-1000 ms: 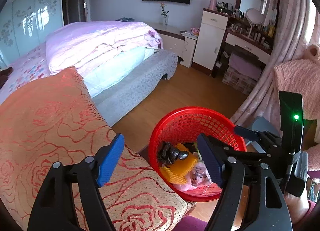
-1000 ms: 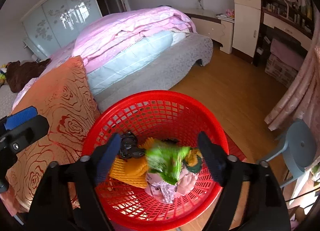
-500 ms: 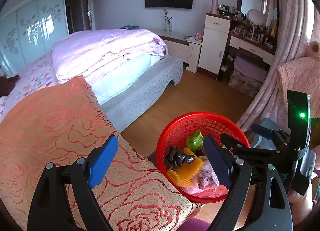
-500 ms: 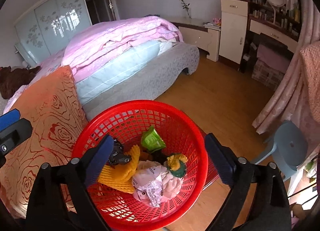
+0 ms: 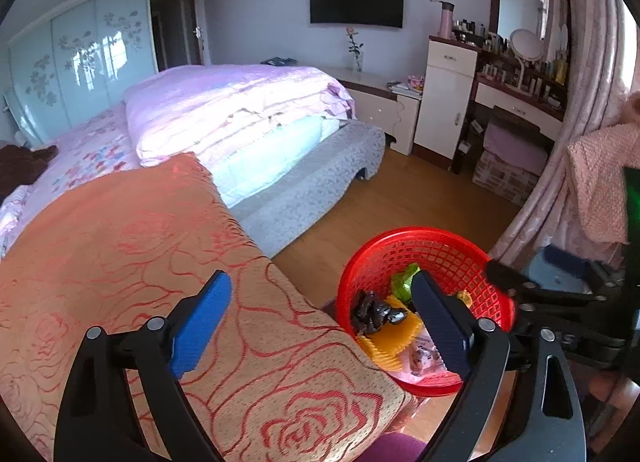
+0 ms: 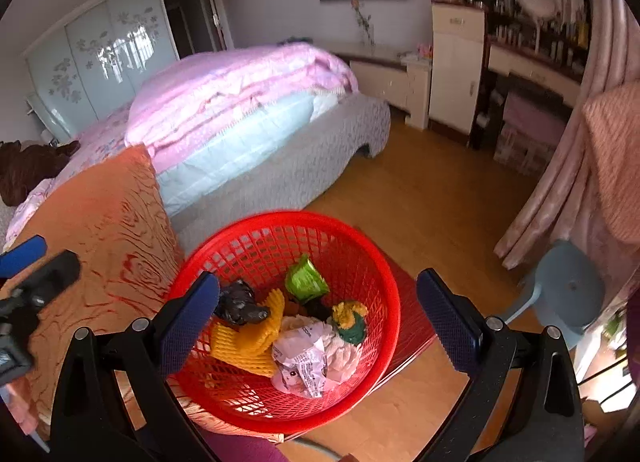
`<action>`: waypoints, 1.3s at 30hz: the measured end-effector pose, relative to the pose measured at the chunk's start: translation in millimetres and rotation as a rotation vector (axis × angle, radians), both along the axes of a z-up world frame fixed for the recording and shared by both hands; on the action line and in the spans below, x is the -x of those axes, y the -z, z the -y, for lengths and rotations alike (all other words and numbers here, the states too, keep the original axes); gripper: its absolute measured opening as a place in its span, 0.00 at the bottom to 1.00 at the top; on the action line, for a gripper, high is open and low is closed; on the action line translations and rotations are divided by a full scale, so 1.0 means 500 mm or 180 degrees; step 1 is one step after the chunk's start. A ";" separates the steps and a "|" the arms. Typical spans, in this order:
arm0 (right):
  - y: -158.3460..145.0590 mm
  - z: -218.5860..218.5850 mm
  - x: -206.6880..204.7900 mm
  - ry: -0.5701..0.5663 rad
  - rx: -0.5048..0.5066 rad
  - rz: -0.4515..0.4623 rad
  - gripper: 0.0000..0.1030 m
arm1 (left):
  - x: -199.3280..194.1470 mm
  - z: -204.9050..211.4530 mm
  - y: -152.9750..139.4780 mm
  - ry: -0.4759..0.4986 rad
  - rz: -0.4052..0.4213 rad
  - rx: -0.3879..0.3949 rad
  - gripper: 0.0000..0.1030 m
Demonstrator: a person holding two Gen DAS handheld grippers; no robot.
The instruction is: Collect trash
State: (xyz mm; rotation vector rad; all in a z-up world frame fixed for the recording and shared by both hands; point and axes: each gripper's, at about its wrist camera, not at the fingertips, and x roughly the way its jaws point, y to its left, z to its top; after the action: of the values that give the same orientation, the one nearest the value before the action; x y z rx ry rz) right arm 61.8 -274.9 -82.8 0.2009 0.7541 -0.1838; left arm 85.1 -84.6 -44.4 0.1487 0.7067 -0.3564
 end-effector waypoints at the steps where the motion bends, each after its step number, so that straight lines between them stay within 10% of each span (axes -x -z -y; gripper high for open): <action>1: -0.014 -0.010 0.011 0.0019 0.0068 0.0064 0.93 | 0.006 -0.004 -0.004 -0.0011 0.0041 -0.0014 0.87; 39: -0.104 -0.113 0.155 0.0036 0.0012 0.0499 0.93 | 0.126 -0.097 -0.060 -0.0254 0.0341 0.0084 0.92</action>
State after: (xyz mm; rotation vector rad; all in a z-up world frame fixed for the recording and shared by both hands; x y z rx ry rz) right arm -15.8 -218.3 -30.6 0.2136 0.5969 -0.1781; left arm 22.3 -36.0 -14.4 0.1135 0.6002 -0.2790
